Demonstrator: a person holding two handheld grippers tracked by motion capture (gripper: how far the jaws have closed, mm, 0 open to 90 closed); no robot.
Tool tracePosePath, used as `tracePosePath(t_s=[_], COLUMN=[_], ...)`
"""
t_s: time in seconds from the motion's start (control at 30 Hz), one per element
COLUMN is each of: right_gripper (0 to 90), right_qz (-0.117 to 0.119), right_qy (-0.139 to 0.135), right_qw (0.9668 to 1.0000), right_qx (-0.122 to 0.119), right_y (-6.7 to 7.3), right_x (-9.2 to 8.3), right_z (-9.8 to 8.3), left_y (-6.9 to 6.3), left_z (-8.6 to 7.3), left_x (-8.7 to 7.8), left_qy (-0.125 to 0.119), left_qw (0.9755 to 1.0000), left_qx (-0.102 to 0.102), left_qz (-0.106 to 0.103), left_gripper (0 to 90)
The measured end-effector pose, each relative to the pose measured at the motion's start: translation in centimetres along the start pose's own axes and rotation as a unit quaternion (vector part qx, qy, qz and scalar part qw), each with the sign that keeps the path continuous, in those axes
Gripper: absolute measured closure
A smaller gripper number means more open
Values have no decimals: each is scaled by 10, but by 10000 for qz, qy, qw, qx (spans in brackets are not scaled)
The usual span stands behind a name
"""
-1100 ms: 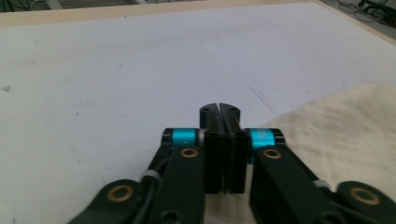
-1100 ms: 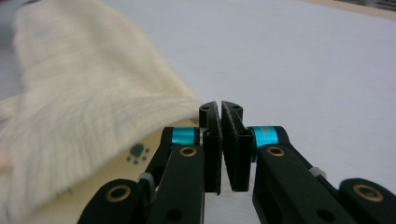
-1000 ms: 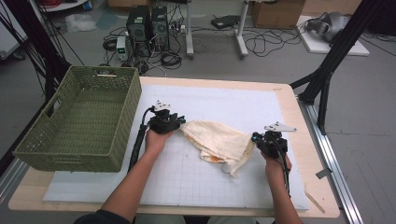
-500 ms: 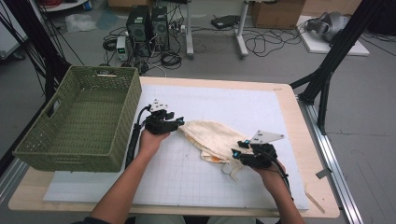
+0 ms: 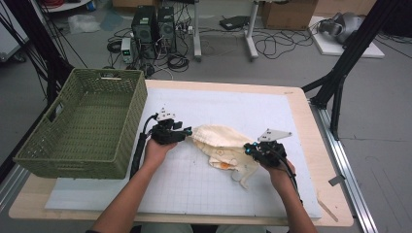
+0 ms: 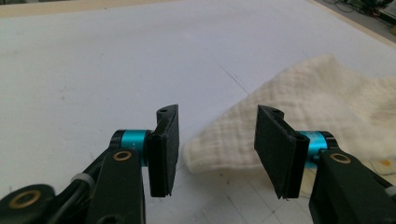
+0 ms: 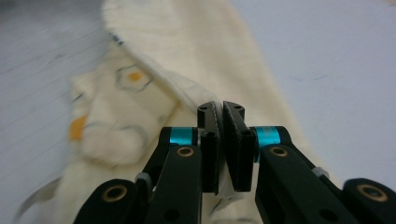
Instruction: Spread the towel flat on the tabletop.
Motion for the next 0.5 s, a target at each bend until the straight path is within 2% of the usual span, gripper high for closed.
tracePosePath(t_s=[0.17, 0.27, 0.37, 0.43, 0.5], right_gripper=[852, 852, 853, 852, 849], right_qz=[-521, -871, -1287, -1581, -1777], right_qy=[-20, 79, 122, 279, 359], right_qw=[9986, 9955, 9892, 9821, 9776], right_qx=[113, 354, 686, 985, 1071], right_y=[-31, -54, -80, -97, -107], right_x=[9, 15, 18, 19, 20], right_z=[12, 15, 12, 9, 7], left_y=[-6, -10, -13, -16, -21], left_z=[-6, -8, -7, -6, -6], left_x=[3, 3, 1, 0, -1], left_qy=[170, 264, 238, 247, 256], left_qw=[9998, 9995, 9994, 9992, 9987], left_qx=[112, 166, 208, 236, 302], left_qz=[-52, -113, -152, -193, -324], left_gripper=[502, 495, 491, 487, 481])
Point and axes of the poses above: each handheld gripper's, and its own axes: x roughly forward along the jaws, z roughly out of its top, y roughly to its left, the point moved 8 cm from there along x, roughly forward along the jaws, and after that the axes turned 4 degrees about y, right-handed, at the moved point
